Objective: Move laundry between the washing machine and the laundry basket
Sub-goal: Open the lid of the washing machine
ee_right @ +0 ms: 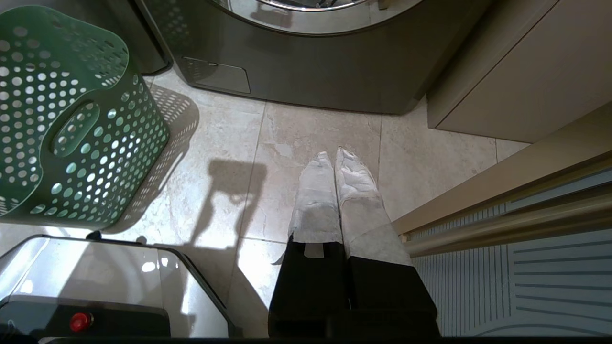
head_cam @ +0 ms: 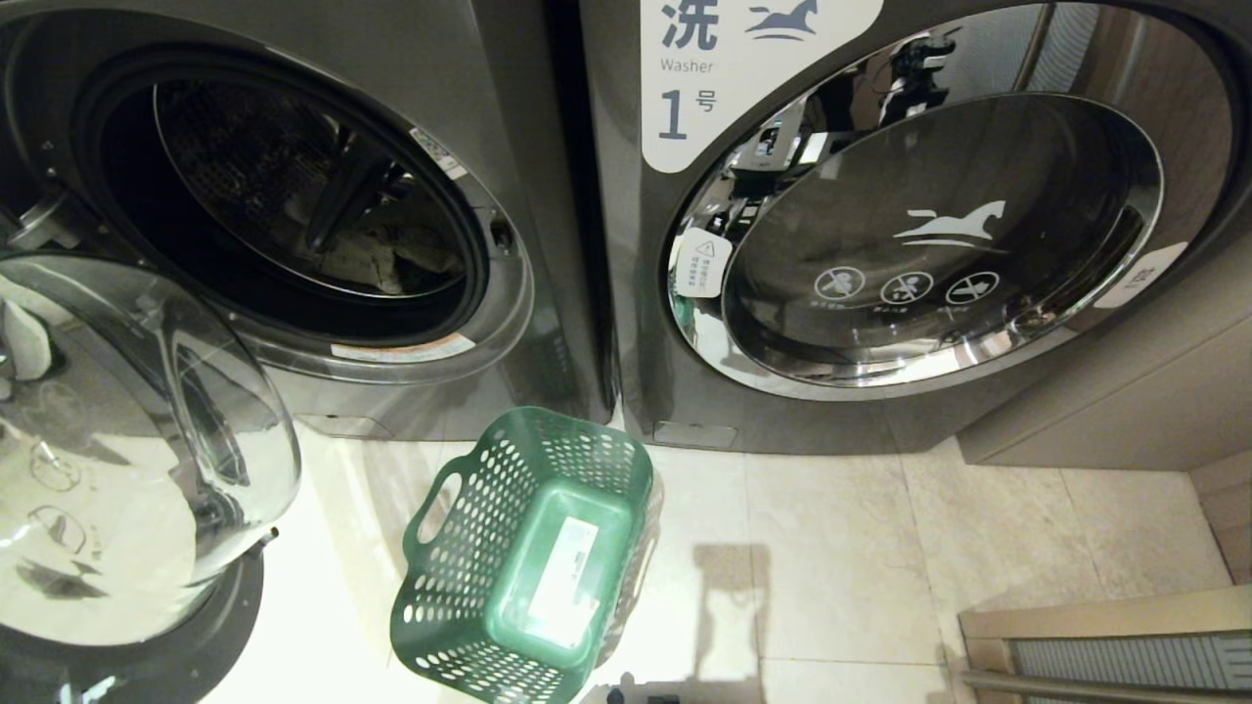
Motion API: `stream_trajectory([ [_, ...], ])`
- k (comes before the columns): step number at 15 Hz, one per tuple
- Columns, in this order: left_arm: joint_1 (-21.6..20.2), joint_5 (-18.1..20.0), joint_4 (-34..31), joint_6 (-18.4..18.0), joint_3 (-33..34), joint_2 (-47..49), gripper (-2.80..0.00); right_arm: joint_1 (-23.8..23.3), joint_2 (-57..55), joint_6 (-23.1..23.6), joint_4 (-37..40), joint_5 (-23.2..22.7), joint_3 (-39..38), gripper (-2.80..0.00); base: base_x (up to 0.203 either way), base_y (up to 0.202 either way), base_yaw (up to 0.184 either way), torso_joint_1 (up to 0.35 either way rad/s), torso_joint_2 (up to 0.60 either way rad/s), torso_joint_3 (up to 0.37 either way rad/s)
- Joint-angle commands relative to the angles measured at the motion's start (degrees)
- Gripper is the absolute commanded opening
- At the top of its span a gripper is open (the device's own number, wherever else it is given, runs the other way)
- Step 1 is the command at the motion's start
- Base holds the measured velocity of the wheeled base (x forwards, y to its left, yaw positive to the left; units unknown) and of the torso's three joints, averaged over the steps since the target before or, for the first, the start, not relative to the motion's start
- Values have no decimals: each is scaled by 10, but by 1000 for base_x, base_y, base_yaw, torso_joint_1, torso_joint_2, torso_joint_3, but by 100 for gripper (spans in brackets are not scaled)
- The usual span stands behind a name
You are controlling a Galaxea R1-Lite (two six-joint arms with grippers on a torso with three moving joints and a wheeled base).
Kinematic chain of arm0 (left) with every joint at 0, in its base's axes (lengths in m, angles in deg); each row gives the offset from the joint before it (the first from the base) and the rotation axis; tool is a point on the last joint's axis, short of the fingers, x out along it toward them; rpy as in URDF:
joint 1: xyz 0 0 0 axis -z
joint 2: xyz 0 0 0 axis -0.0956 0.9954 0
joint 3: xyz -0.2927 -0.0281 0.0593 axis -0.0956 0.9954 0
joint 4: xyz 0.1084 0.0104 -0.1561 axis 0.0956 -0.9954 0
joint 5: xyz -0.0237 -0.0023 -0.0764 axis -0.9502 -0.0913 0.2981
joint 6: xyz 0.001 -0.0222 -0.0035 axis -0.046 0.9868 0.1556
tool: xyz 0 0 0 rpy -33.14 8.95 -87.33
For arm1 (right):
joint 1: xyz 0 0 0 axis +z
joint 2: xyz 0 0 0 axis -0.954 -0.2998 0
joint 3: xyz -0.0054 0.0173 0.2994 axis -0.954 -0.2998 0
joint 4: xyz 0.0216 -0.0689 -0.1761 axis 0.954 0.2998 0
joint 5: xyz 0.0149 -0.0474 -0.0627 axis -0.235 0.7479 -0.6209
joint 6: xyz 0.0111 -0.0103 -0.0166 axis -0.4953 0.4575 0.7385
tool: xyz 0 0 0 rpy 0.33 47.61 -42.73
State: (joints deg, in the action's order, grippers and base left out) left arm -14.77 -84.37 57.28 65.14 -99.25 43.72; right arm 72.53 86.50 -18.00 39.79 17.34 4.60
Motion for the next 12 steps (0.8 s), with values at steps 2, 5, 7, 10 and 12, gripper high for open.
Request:
stream_trajectory([
  [2,1,-41,1,-11,-4,6,-280,0,0,0,0,0,0,-280,0,0,0,0,0,0],
  [5,1,-134,2,-46,-8,19,-280,0,0,0,0,0,0,-280,0,0,0,0,0,0],
  [7,1,-166,2,-58,-12,24,-280,0,-1,0,0,0,0,-280,0,0,0,0,0,0],
  [10,0,-184,3,-71,-20,36,-280,0,-1,0,0,0,0,-280,0,0,0,0,0,0],
  [12,0,-196,7,-75,-23,44,-280,0,-1,0,0,0,0,-280,0,0,0,0,0,0],
])
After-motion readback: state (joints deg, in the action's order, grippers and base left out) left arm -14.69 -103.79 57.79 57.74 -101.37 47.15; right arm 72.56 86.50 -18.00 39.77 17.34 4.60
